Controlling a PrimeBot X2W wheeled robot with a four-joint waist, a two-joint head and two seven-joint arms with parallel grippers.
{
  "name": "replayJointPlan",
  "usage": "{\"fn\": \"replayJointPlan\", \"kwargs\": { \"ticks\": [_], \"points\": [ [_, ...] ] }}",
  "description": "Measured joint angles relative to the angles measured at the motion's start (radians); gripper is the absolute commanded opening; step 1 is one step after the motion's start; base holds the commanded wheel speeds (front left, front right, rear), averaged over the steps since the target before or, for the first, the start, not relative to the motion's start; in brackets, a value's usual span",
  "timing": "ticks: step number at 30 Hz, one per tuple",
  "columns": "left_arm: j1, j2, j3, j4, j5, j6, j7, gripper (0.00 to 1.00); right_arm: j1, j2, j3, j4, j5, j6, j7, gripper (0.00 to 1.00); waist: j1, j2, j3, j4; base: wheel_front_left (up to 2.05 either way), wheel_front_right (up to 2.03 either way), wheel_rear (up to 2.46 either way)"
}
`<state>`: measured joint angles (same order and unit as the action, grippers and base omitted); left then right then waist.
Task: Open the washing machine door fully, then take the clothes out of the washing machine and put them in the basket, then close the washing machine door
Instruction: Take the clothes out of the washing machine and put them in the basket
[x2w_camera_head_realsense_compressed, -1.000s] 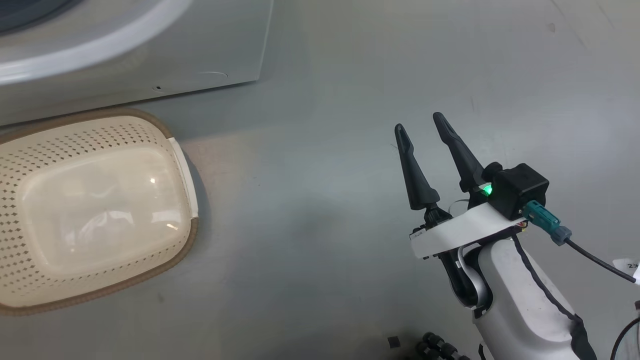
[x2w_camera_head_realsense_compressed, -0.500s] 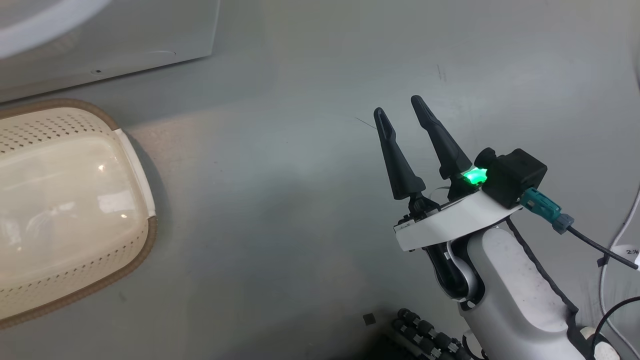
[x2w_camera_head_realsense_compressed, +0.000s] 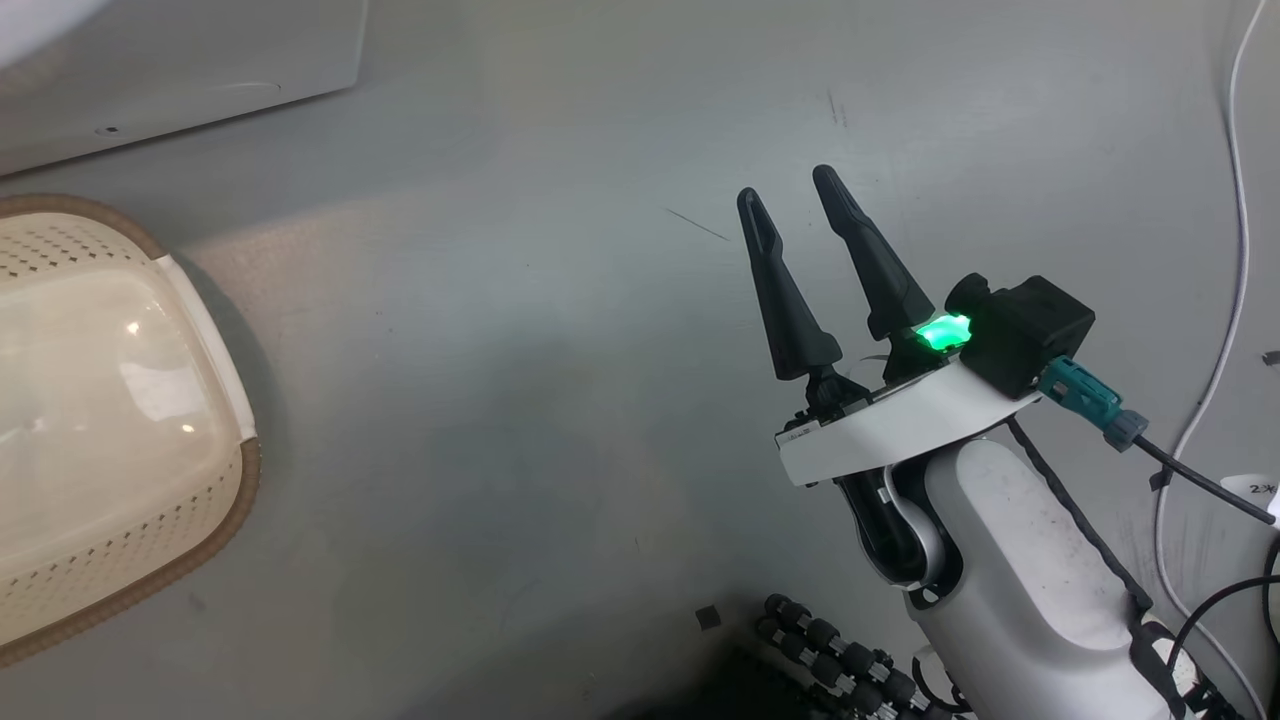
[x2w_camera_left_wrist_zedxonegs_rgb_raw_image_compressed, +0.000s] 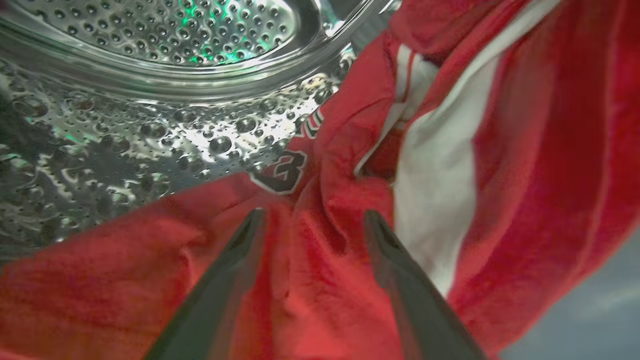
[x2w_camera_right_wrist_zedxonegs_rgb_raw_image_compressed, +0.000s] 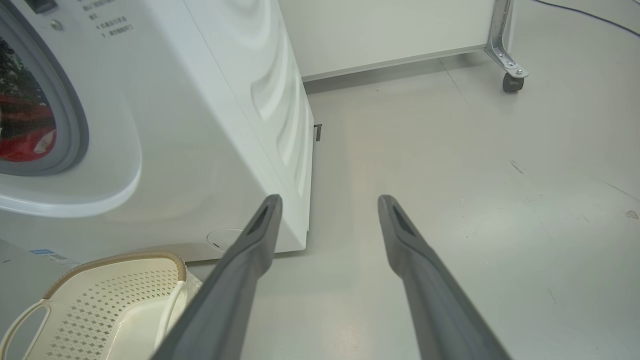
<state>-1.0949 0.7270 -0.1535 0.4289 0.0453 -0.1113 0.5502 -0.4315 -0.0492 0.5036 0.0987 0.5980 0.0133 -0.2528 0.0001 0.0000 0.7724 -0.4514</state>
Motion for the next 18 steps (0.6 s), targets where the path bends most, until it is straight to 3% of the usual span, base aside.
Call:
{"fn": "replayJointPlan", "kwargs": {
  "ticks": [5,18],
  "points": [
    [-0.037,0.039,-0.005,0.033,0.02,0.0,0.031,1.0,-0.005,0.0,0.007,0.0,0.001,-0.006,0.0,1.0,0.0,0.0,0.006,-0.003,0.0,0.0,0.0],
    [-0.094,0.025,-0.05,0.091,0.016,-0.009,0.095,1.0,-0.016,0.0,0.023,0.0,0.011,-0.016,0.0,1.0,0.0,0.0,0.02,-0.004,0.0,0.0,0.0]
  ]
}}
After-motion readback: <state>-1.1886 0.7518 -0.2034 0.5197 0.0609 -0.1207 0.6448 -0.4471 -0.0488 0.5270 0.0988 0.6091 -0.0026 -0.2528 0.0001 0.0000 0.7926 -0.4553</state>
